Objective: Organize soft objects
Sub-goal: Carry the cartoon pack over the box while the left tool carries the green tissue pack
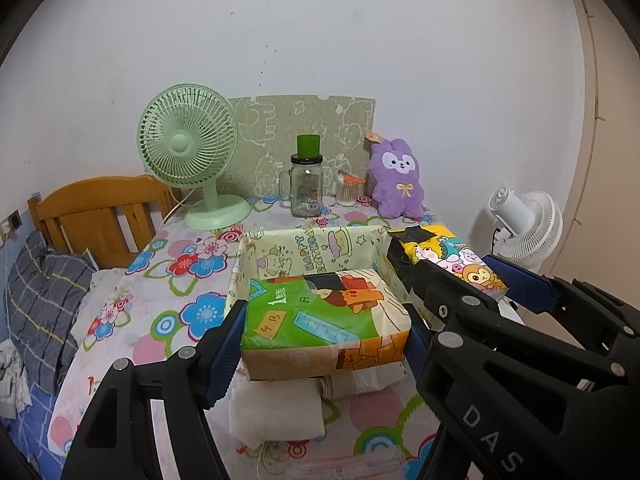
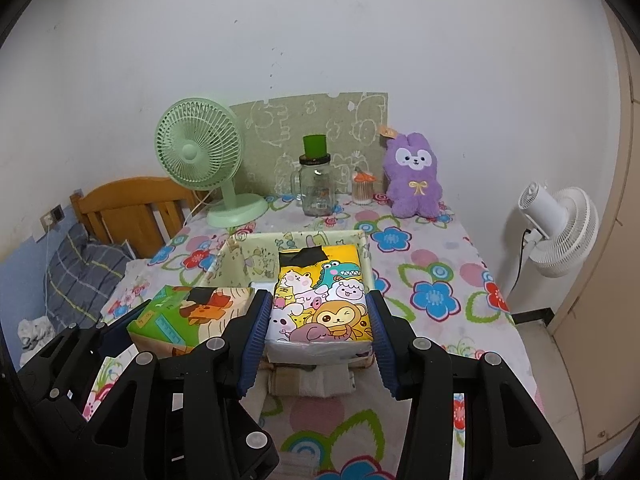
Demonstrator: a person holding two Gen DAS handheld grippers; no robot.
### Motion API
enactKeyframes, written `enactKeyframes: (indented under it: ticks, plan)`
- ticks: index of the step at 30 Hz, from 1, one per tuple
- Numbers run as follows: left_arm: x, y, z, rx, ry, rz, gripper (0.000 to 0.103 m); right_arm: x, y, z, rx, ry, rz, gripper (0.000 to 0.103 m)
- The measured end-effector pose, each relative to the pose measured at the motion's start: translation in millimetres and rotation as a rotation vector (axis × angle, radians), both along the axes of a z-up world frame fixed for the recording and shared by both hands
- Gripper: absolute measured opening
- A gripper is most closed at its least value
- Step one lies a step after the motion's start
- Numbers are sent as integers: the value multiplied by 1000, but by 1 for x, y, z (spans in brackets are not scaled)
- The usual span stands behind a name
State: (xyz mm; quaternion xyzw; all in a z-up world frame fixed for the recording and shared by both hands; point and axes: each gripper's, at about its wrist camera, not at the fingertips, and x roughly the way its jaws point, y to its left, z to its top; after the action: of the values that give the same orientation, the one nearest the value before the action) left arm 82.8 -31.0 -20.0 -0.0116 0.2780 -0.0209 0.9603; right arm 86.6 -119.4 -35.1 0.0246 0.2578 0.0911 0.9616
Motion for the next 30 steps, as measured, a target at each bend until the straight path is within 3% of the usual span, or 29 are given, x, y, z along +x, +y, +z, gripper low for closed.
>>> enactKeyframes:
  ticks: [30]
  plan:
    - [76, 9, -5, 10, 11, 27, 75, 82, 6, -4, 35, 12, 9, 51]
